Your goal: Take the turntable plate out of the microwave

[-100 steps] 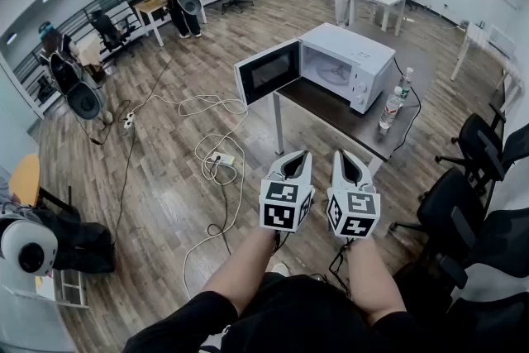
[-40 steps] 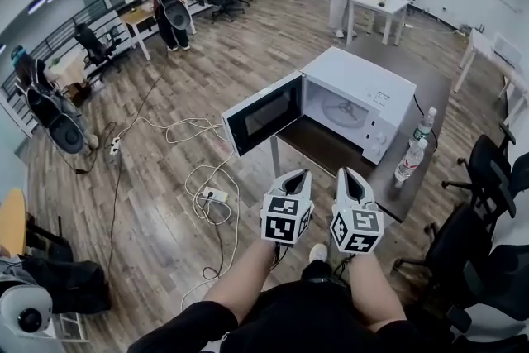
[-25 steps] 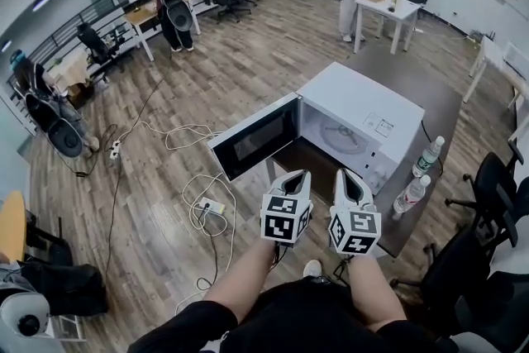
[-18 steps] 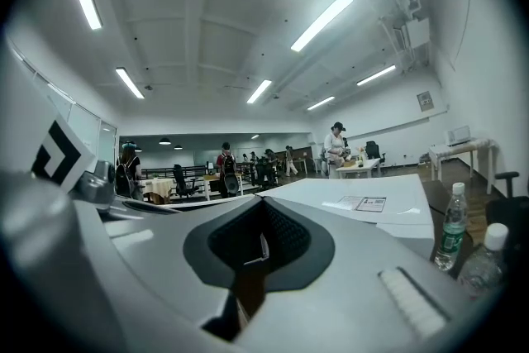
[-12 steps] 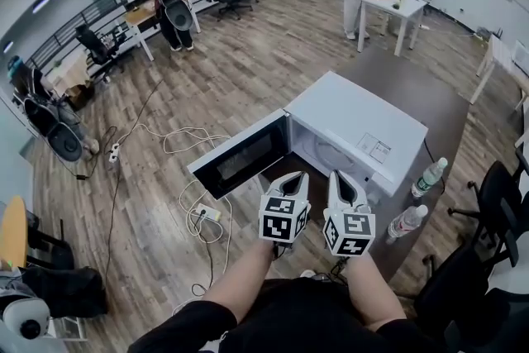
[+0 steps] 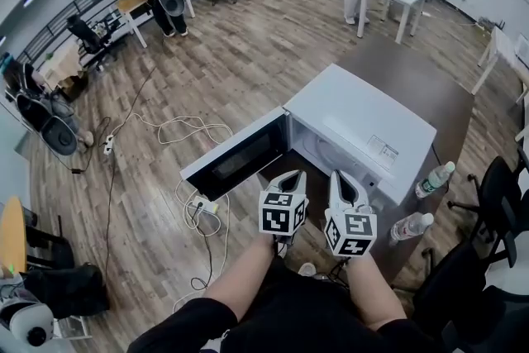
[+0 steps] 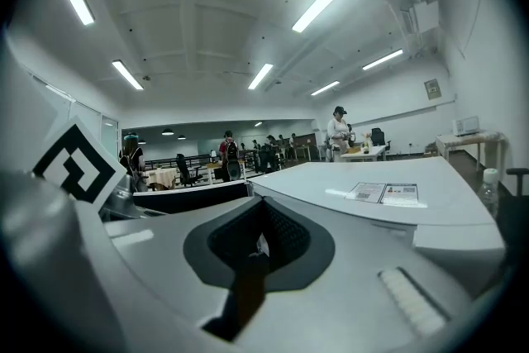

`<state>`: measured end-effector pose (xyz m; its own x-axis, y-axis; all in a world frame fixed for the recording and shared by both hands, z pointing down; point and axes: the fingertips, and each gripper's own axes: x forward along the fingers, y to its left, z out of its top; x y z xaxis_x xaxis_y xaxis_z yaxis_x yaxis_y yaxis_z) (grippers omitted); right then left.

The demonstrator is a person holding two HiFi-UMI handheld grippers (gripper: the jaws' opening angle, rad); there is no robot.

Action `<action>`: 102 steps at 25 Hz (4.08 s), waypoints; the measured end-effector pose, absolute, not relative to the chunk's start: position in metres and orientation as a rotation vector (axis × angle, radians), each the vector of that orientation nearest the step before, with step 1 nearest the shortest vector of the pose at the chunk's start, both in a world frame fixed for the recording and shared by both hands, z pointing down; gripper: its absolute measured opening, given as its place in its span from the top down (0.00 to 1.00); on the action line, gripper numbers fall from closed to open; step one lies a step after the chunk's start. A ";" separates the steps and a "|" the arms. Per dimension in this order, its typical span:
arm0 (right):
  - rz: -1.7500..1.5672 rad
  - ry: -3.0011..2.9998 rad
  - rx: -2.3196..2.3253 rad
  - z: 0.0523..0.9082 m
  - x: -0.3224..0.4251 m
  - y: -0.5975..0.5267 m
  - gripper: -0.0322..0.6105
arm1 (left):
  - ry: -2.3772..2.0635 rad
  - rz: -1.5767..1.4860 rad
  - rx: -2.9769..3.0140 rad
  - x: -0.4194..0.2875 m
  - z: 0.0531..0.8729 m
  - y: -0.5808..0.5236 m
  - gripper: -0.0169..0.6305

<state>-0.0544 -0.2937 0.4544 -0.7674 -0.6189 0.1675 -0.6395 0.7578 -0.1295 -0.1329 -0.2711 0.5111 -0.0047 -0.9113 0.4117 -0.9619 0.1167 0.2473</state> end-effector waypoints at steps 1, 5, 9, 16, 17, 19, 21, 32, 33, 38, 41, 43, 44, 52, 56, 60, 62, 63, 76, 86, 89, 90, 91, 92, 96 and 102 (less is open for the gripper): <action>0.277 -2.827 1.025 0.457 -0.058 -0.296 0.94 | -1.915 0.130 1.810 -0.138 0.515 -0.275 0.96; 0.276 -2.782 1.051 0.466 -0.073 -0.304 0.94 | -1.840 0.104 1.836 -0.158 0.534 -0.294 0.95; 0.283 -2.731 1.112 0.476 -0.079 -0.308 0.94 | -1.736 0.065 1.869 -0.167 0.557 -0.314 0.95; 0.280 -2.644 1.283 0.485 -0.073 -0.316 0.94 | -1.505 -0.063 1.841 -0.169 0.593 -0.344 0.87; 0.283 -2.629 1.308 0.488 -0.068 -0.316 0.94 | -1.458 -0.102 1.818 -0.166 0.599 -0.349 0.87; 0.290 -2.599 1.352 0.492 -0.056 -0.315 0.94 | -1.361 -0.197 1.743 -0.159 0.611 -0.358 0.85; 0.291 -2.572 1.388 0.495 -0.048 -0.316 0.94 | -1.282 -0.290 1.660 -0.155 0.622 -0.368 0.85; 0.336 -2.449 1.606 0.504 -0.012 -0.328 0.94 | -1.144 -0.417 1.427 -0.146 0.669 -0.399 0.79; 0.336 -2.443 1.616 0.505 -0.011 -0.329 0.94 | -1.133 -0.435 1.404 -0.147 0.672 -0.401 0.78; 0.342 -2.418 1.635 0.509 -0.011 -0.331 0.94 | -1.084 -0.530 1.285 -0.149 0.684 -0.411 0.77; 0.347 -2.406 1.635 0.512 -0.013 -0.331 0.94 | -1.049 -0.577 1.276 -0.149 0.683 -0.418 0.77; 0.345 -2.400 1.635 0.513 -0.015 -0.331 0.94 | -1.045 -0.570 1.298 -0.149 0.682 -0.421 0.77; 0.344 -2.398 1.636 0.513 -0.016 -0.331 0.94 | -1.045 -0.564 1.299 -0.149 0.683 -0.422 0.77; 0.349 -2.388 1.658 0.511 -0.018 -0.340 0.94 | -1.045 -0.558 1.248 -0.160 0.691 -0.430 0.75; 0.339 -2.381 1.653 0.512 -0.022 -0.342 0.94 | -1.031 -0.562 1.253 -0.160 0.688 -0.437 0.75; 0.330 -2.368 1.667 0.512 -0.021 -0.345 0.94 | -1.019 -0.556 1.264 -0.155 0.687 -0.440 0.75; 0.331 -2.360 1.679 0.512 -0.018 -0.347 0.94 | -1.023 -0.549 1.266 -0.154 0.688 -0.441 0.76; 0.332 -2.356 1.685 0.512 -0.016 -0.348 0.94 | -1.025 -0.549 1.264 -0.153 0.688 -0.441 0.77; 0.331 -2.327 1.722 0.508 -0.005 -0.354 0.94 | -0.817 -0.728 1.296 -0.140 0.668 -0.442 0.83; 0.311 -2.303 1.739 0.506 0.003 -0.355 0.94 | -0.851 -0.653 1.326 -0.126 0.674 -0.450 0.79; 0.314 -2.296 1.750 0.506 0.005 -0.355 0.94 | -0.850 -0.663 1.333 -0.122 0.671 -0.455 0.78; 0.313 -2.294 1.751 0.506 0.006 -0.355 0.94 | -0.842 -0.672 1.339 -0.121 0.671 -0.456 0.78; 0.312 -2.292 1.752 0.506 0.006 -0.355 0.94 | -0.835 -0.681 1.346 -0.120 0.671 -0.456 0.78; 0.311 -2.289 1.754 0.506 0.007 -0.355 0.94 | -0.828 -0.689 1.355 -0.119 0.671 -0.457 0.78; 0.316 -2.279 1.765 0.505 0.013 -0.358 0.94 | -0.820 -0.708 1.362 -0.116 0.669 -0.458 0.84; 0.326 -2.276 1.761 0.508 0.015 -0.360 0.94 | -0.976 -0.597 1.458 -0.115 0.670 -0.466 0.84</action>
<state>0.0154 -0.3603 0.5078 -0.2415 -0.9141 0.3256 -0.9688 0.2466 -0.0263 -0.1152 -0.4663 0.6697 0.5127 -0.8391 0.1816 -0.2204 0.0757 0.9725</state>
